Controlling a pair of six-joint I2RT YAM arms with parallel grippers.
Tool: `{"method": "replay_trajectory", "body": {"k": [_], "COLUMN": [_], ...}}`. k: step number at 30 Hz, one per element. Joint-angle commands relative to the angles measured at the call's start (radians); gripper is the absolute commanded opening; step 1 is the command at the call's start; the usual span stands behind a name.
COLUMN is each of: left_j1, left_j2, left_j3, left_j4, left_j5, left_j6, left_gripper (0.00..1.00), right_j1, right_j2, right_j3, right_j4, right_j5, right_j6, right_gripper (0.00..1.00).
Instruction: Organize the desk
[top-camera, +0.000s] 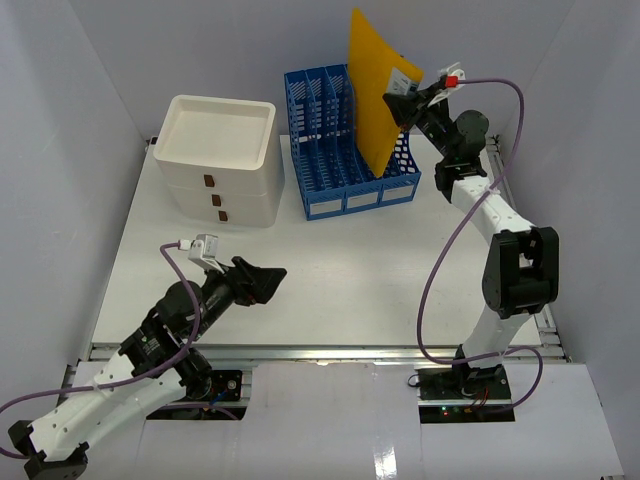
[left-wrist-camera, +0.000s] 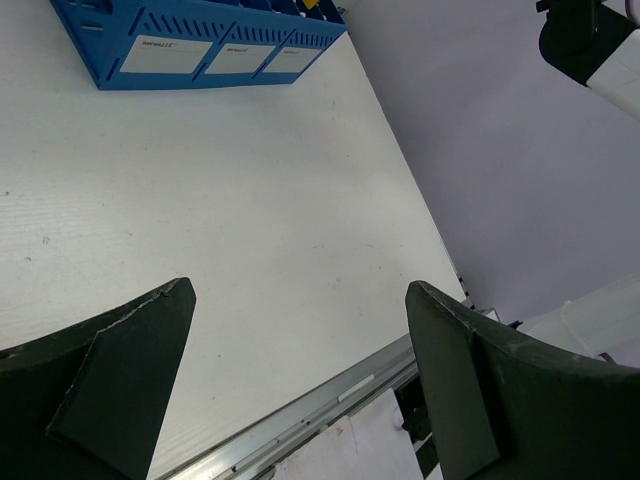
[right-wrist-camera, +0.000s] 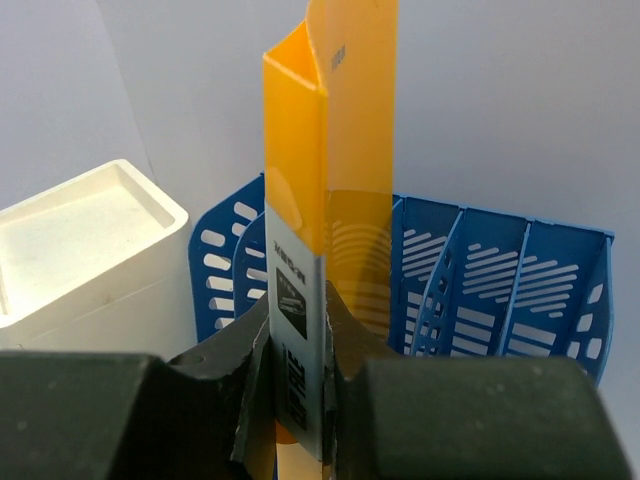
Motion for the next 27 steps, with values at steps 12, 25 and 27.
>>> {"method": "replay_trajectory", "body": {"k": [12, 25, 27], "left_j1": [0.003, 0.003, 0.003], "left_j2": [-0.003, -0.010, -0.009], "left_j3": [-0.022, -0.033, -0.036], "left_j4": [0.013, 0.026, 0.030], "left_j5": [0.001, -0.007, -0.006], "left_j6": [0.018, 0.018, 0.015], "left_gripper": [0.98, 0.98, 0.98], "right_j1": [0.000, -0.001, -0.001], "right_j2": [0.071, 0.044, 0.043], "right_j3": [-0.005, -0.213, -0.225], "right_j4": [0.310, 0.364, 0.366], "right_j5": [-0.063, -0.090, -0.087], "right_j6": [0.034, 0.019, 0.013], "right_gripper": [0.08, 0.12, 0.27]}}
